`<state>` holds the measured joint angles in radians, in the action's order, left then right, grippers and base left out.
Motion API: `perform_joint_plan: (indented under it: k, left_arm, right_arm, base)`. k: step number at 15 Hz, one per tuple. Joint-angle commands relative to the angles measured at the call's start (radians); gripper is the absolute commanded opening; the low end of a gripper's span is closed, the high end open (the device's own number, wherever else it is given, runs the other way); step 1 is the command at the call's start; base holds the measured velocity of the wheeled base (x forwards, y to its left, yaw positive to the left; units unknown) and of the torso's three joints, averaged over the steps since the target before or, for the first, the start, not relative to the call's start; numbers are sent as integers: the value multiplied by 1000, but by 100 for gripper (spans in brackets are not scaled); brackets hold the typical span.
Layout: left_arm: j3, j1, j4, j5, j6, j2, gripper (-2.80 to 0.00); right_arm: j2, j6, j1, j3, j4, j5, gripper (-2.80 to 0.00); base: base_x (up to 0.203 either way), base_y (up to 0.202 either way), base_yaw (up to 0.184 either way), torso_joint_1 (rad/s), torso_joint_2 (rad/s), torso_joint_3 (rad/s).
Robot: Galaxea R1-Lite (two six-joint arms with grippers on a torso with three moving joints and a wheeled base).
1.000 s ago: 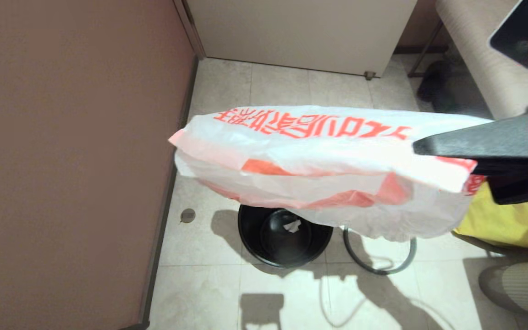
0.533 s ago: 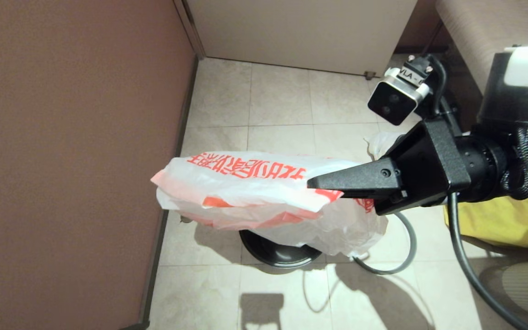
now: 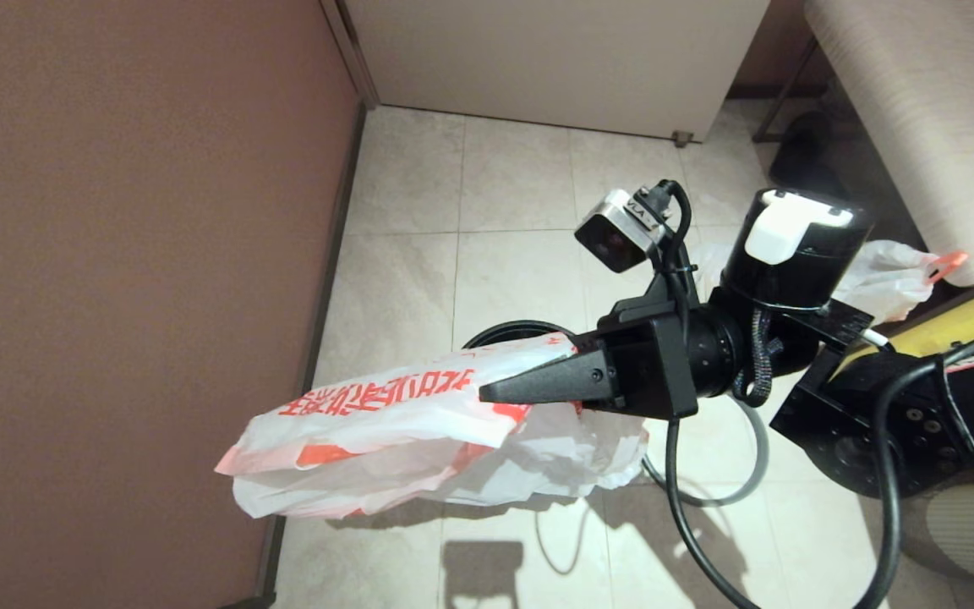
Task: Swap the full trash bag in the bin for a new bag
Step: Put the new garbage bag on the trash can
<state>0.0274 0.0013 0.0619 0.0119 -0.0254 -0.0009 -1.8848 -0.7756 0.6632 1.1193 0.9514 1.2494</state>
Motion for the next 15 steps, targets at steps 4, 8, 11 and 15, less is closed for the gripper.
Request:
perform_joint_plan:
  k: [4, 8, 11, 15]
  left_arm:
    - [0, 0, 0, 1, -1, 1, -280]
    - [0, 0, 1, 2, -1, 1, -280]
    - [0, 0, 0, 0, -1, 1, -280]
    - [0, 0, 1, 0, -1, 1, -280]
  right_arm:
    - [-139, -30, 37, 66, 110, 8, -280]
    - [-250, -31, 39, 102, 311, 18, -280]
    - [-374, -32, 25, 203, 476, 15, -280]
    - [-471, -33, -61, 291, 488, 14, -280]
  base:
    - [0, 0, 0, 0, 0, 0]
    - [0, 0, 0, 0, 0, 0]
    - [0, 0, 0, 0, 0, 0]
    - [0, 0, 0, 0, 0, 0]
